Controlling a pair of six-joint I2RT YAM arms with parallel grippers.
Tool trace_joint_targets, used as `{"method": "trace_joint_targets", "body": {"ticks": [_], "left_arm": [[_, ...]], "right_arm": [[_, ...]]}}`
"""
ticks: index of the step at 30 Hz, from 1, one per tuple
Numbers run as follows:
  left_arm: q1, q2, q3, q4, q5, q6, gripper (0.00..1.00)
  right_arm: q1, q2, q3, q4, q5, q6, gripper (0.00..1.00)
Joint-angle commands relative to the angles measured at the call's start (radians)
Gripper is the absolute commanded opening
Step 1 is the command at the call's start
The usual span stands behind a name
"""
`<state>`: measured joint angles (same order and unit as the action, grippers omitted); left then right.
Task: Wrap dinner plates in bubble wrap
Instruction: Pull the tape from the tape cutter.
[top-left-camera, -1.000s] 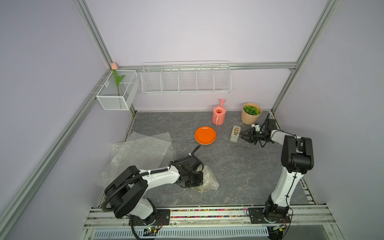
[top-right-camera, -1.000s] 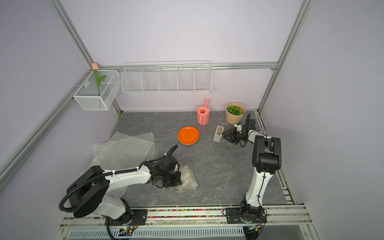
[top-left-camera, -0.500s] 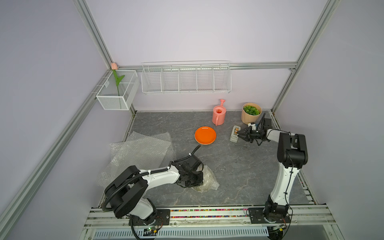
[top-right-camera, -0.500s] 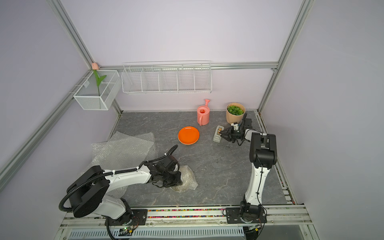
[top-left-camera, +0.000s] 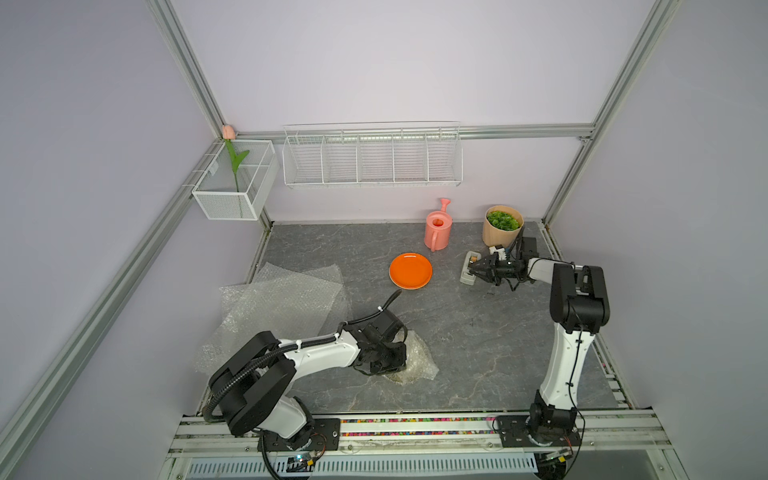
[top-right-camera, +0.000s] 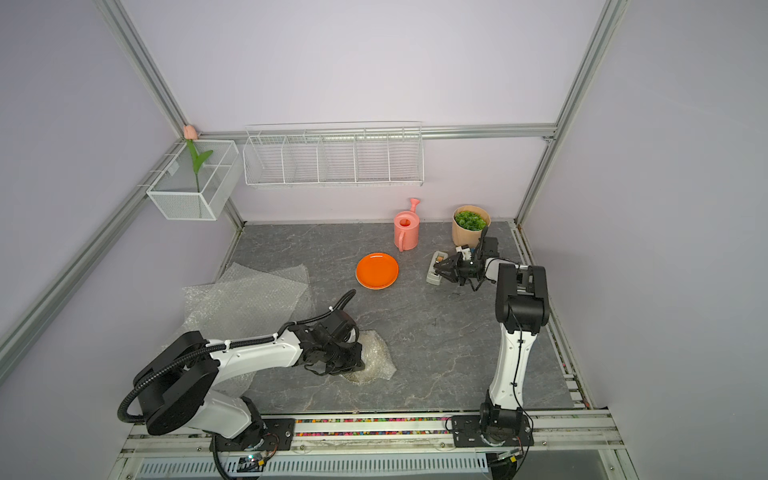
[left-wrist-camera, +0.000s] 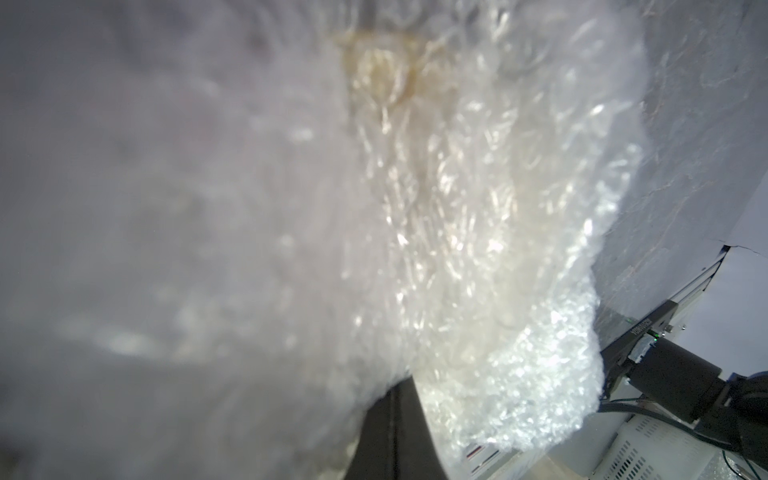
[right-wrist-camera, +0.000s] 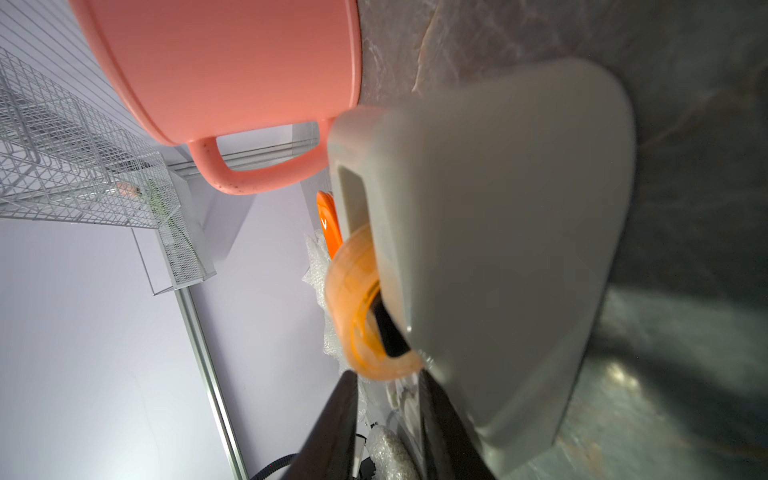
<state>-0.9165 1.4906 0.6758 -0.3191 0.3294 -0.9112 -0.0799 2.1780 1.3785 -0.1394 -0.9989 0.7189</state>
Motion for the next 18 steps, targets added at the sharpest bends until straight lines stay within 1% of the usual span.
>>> {"method": "trace_joint_targets", "body": {"ticks": [1,6,13,18], "left_arm": [[-0.005,0.026,-0.041,-0.089,-0.033,-0.016,0.0],[-0.004,0.027,-0.044,-0.083,-0.03,-0.017,0.0],[-0.004,0.02,-0.047,-0.085,-0.031,-0.021,0.0],[-0.005,0.02,-0.047,-0.088,-0.03,-0.017,0.0]], "right_arm": [[0.011,0.032,-0.005,0.011,0.016,0.025,0.28],[0.011,0.04,-0.038,0.119,-0.006,0.103,0.27],[0.011,0.045,-0.066,0.175,-0.009,0.144,0.23],[0.01,0.045,-0.071,0.194,-0.01,0.16,0.14]]}}
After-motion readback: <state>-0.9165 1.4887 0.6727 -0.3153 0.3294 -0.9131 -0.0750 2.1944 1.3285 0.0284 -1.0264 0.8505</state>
